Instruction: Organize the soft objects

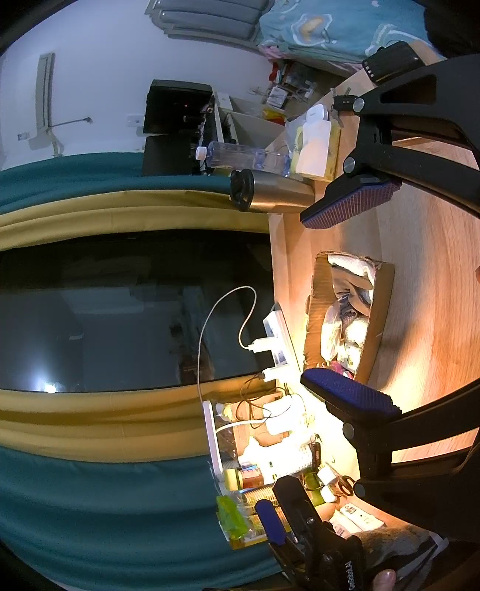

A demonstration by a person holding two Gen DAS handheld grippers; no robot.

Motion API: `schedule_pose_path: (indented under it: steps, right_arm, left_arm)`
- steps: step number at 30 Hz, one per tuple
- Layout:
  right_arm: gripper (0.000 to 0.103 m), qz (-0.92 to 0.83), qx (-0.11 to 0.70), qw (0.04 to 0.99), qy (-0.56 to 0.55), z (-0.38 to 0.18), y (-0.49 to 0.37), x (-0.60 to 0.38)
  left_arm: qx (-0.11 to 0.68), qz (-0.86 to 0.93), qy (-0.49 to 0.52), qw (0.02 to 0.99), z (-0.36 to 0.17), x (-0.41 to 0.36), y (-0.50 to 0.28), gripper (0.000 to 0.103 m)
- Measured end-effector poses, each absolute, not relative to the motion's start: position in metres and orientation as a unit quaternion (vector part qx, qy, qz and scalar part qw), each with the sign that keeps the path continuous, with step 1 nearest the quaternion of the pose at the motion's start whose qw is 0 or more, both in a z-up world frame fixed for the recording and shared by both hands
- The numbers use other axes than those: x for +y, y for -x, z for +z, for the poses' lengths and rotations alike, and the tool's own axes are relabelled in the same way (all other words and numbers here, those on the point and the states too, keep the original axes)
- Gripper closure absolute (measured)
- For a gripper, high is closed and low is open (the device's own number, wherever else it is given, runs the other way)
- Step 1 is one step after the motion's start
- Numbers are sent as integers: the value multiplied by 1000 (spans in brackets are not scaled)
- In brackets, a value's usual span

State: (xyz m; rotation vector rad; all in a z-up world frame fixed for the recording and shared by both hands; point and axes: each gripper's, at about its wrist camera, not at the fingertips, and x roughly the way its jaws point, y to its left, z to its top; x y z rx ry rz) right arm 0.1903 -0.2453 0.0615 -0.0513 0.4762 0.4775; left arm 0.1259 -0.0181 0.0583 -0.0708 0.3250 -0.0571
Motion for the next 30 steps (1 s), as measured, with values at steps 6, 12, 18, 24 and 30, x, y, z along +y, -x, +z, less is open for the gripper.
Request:
schedule_pose_path:
  steps: [6,12,18,24,30]
  right_arm:
    - [22,234,234,943,25,61,-190,-246]
    - [22,234,233,943,25,61,-191,-246]
    - [22,235,235,943,25,61,-191,-246]
    - [22,233,235,943,23,61,-191,-246]
    - [22,233,236,943,22,60,-191,-248]
  left_arm:
    - [162,-29,35,986,58,-18,-126,1]
    - [162,-29,35,986,58,-19,-126,1]
    - [166,-29,35,985,54,-20,-129,1]
    - [169,-32,34,984,52,-23,-133,1]
    - [170,-32,34,984,52,-24,-134,1]
